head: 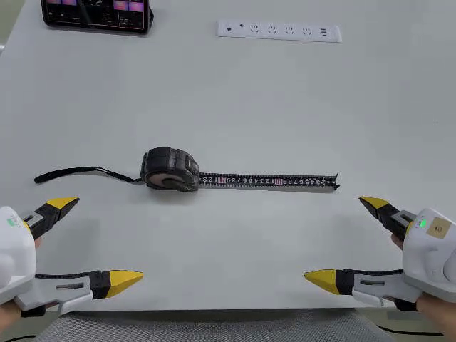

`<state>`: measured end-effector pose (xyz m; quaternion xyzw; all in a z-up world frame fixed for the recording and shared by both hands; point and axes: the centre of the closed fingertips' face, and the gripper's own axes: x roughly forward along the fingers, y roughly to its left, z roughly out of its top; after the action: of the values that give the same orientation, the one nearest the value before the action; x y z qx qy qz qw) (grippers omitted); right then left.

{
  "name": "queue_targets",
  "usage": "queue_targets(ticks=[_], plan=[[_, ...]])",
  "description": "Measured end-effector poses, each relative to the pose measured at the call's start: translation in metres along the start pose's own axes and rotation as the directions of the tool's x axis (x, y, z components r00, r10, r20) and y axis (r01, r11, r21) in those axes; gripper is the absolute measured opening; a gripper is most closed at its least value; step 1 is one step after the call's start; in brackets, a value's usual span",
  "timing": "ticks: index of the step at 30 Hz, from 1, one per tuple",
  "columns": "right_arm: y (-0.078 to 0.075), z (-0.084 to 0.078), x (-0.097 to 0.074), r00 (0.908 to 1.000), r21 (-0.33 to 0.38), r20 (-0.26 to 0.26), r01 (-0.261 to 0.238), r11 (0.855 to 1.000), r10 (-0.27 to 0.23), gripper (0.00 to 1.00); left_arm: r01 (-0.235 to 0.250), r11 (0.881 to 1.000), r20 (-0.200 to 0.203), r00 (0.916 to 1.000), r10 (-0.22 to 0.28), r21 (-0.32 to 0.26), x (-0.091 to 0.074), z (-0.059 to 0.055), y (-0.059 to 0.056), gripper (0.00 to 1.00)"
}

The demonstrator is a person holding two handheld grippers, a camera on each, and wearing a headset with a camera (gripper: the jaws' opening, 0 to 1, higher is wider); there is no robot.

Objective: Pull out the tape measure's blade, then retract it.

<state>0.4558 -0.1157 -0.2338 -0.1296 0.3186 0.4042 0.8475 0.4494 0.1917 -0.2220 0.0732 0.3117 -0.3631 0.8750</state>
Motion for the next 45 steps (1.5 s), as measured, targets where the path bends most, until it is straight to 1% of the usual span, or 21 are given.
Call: queue_targets(ticks=[19, 24, 33, 39, 45], plan=[[0.001, 0.0, 0.0, 1.0, -0.005, -0.001, -0.008, 1.0, 0.008, 0.98, 0.002, 1.0, 0.002, 1.0, -0.002, -0.002, 0.001, 0.004, -0.001, 0.95], [-0.003, 0.004, 0.002, 1.0, -0.014, 0.0, -0.007, 1.0, 0.007, 0.98, 0.007, 1.0, 0.003, 1.0, -0.007, -0.001, 0.005, 0.008, 0.001, 0.95], [-0.01, 0.005, 0.003, 0.9999, -0.031, -0.009, -0.011, 0.999, 0.011, 0.96, -0.005, 1.0, 0.017, 0.9998, 0.005, 0.003, 0.011, 0.016, 0.006, 0.95], [-0.011, 0.004, 0.003, 0.9998, -0.034, -0.017, -0.014, 0.999, 0.014, 0.96, 0.001, 1.0, 0.025, 0.9997, -0.002, 0.009, 0.015, 0.021, 0.005, 0.95], [-0.012, 0.004, 0.003, 0.9998, -0.037, -0.018, -0.013, 0.999, 0.013, 0.95, 0.003, 1.0, 0.027, 0.9996, -0.003, 0.01, 0.017, 0.023, 0.005, 0.95]])
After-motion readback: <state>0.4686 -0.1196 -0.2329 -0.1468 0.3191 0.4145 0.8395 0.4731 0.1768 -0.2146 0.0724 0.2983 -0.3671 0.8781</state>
